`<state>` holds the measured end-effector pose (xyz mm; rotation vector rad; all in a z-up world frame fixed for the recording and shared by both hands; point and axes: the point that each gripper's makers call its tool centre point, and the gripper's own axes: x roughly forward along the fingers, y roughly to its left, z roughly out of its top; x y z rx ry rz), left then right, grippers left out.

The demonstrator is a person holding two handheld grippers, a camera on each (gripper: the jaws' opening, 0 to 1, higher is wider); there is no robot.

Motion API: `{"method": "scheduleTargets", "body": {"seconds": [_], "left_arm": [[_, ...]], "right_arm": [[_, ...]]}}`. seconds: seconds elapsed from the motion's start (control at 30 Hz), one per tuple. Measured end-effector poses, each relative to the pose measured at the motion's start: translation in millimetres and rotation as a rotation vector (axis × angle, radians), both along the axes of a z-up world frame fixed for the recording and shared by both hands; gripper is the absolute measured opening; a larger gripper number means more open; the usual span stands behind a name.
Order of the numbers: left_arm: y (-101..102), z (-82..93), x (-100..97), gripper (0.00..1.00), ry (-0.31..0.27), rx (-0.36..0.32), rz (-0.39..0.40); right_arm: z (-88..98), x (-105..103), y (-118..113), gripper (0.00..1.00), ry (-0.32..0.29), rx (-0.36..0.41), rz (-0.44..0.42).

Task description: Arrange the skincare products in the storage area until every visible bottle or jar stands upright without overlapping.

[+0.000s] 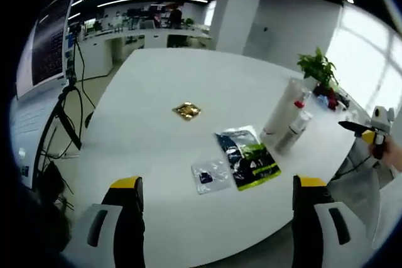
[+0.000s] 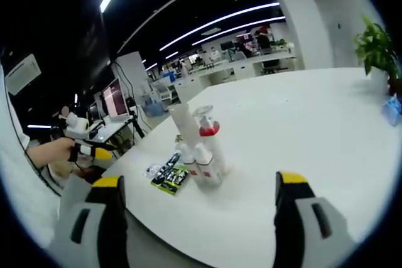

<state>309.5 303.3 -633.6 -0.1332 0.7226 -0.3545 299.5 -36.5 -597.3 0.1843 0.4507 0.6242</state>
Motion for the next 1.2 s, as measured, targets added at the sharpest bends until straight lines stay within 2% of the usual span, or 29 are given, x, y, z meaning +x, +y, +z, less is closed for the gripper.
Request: {"method": "scheduleTargets", "body": {"seconds": [0.17,0.4,0.63,0.87,1.07,1.2], "left_arm": [[-3.8,-3.5,9.8,0.97,0.027,0.02,-0.009],[-10.2,-3.5,32.4,0.97,0.032,0.023,0.002],[-22.8,-12.0,57.2,0.97,0.044,0.031,0.002],[-19.1,-26.3,84.0,0.97,0.085,0.057,0.026],[-18.2,-31.6,104.1,0.97,0.097,0.075,0.043],[-18.2,-37.8,122.1,0.97,0.109,0.117,0.055]], "right_arm": [[-1.9,3.1,-0.7,1.0,0.004,-0.003,0.0],[-5.6,7.2,-1.6,1.0,0.012,-0.005,-0.003],[-9.4,11.1,-5.6,1.0,0.022,-0.007,-0.014],[-15.4,15.3,-6.8,1.0,0.037,-0.007,-0.021],[-19.8,18.6,-6.7,1.0,0.047,-0.007,-0.024],[-22.7,21.0,-7.5,1.0,0.056,-0.008,-0.026]]}}
